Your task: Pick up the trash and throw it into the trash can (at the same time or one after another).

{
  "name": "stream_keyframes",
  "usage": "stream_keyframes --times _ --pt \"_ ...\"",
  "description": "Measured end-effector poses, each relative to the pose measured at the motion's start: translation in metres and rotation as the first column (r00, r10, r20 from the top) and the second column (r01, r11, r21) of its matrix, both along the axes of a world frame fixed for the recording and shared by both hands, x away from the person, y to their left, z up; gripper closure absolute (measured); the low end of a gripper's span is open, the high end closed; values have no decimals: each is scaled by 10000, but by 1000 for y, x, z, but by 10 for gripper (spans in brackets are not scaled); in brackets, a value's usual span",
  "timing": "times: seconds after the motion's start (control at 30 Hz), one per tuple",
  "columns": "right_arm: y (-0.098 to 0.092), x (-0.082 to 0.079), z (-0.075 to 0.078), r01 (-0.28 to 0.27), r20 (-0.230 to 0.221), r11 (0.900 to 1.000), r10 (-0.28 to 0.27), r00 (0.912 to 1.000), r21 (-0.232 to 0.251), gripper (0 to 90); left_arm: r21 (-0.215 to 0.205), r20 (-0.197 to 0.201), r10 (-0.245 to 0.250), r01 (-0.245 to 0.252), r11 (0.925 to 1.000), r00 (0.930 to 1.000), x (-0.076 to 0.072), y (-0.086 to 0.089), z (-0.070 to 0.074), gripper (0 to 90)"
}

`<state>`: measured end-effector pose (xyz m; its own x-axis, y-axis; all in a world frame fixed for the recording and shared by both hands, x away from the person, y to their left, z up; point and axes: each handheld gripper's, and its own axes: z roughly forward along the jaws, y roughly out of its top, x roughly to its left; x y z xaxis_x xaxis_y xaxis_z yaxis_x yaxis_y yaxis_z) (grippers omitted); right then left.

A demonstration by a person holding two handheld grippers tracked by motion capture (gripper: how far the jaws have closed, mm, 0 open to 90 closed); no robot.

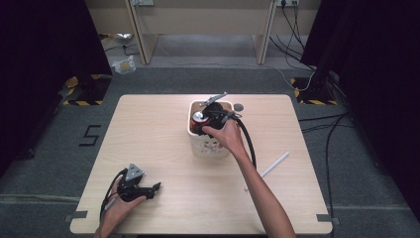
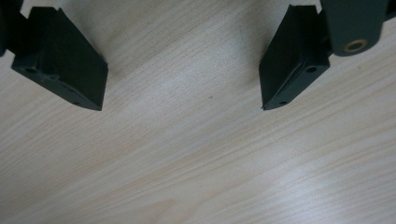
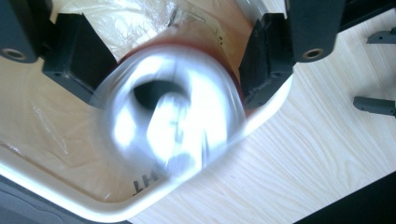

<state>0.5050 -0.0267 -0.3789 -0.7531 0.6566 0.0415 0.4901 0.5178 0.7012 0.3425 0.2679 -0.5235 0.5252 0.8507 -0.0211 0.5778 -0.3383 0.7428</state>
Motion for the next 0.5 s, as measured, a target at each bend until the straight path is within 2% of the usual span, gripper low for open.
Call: stream_keyframes --times 0.23,0.5 --pt "-3 -3 5 63 122 9997 -66 9999 242 246 -4 -3 14 -14 10000 10000 0 0 0 147" --pt "-17 -14 23 196 677 9991 -222 9975 389 210 -5 1 13 -13 10000 10000 0 0 0 147"
